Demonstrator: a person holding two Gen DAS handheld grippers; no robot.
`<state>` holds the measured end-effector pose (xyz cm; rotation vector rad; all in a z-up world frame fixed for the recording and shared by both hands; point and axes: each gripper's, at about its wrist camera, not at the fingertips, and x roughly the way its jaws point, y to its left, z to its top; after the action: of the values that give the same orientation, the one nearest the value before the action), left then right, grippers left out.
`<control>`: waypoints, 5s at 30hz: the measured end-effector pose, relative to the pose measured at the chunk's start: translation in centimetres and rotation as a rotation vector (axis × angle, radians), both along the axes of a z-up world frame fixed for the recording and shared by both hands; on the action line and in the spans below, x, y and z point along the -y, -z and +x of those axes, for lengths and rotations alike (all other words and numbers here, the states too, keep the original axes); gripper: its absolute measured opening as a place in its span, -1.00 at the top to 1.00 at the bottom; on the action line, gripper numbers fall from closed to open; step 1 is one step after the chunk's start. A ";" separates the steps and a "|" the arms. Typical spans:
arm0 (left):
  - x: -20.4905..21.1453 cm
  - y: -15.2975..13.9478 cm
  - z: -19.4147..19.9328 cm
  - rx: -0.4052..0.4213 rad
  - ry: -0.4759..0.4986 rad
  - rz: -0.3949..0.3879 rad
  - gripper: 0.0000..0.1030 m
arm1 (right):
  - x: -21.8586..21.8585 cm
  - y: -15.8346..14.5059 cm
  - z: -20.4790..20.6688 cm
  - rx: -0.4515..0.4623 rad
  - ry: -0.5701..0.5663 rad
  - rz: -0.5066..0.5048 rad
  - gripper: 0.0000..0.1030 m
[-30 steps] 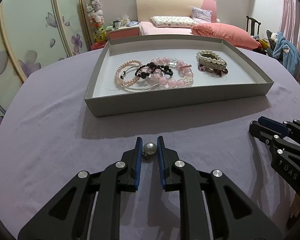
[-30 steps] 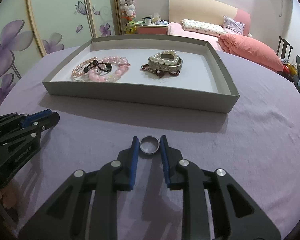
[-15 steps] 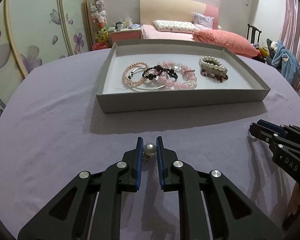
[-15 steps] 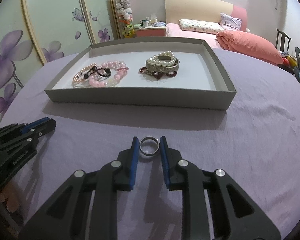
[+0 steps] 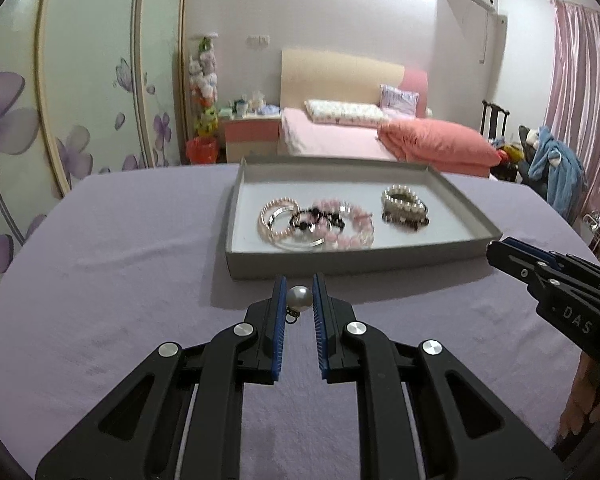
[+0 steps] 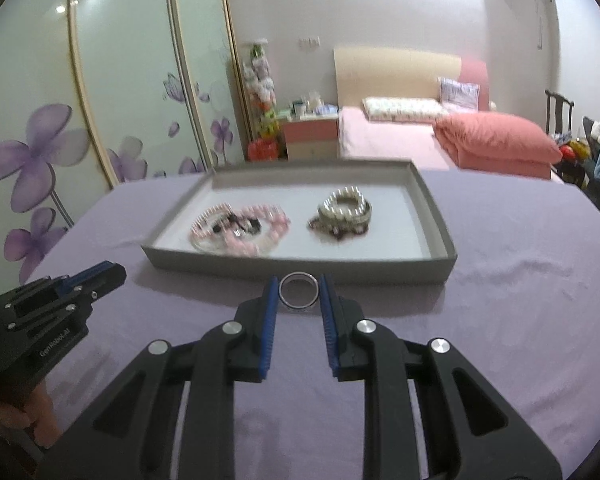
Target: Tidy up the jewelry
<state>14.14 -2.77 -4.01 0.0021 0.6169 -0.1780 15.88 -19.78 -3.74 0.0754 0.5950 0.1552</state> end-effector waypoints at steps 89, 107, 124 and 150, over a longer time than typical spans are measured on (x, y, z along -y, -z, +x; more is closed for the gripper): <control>-3.4 -5.4 -7.0 0.283 -0.176 0.019 -0.97 | 0.7 -5.5 -5.6 0.153 0.149 0.021 -0.92; -3.6 -4.5 -11.4 0.324 -0.220 0.000 -0.97 | 0.1 -4.0 -11.6 0.262 0.167 -0.046 -0.92; -3.1 -3.7 -11.3 0.290 -0.201 0.009 -0.97 | -0.2 -2.8 -11.1 0.243 0.175 -0.050 -0.92; -3.1 -3.4 -10.4 0.236 -0.191 -0.005 -0.97 | -0.6 -2.2 -11.0 0.229 0.173 -0.049 -0.92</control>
<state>3.73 0.33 -0.65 -0.0399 0.3781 0.0060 4.92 -19.21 -1.50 0.0599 0.3611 -0.0189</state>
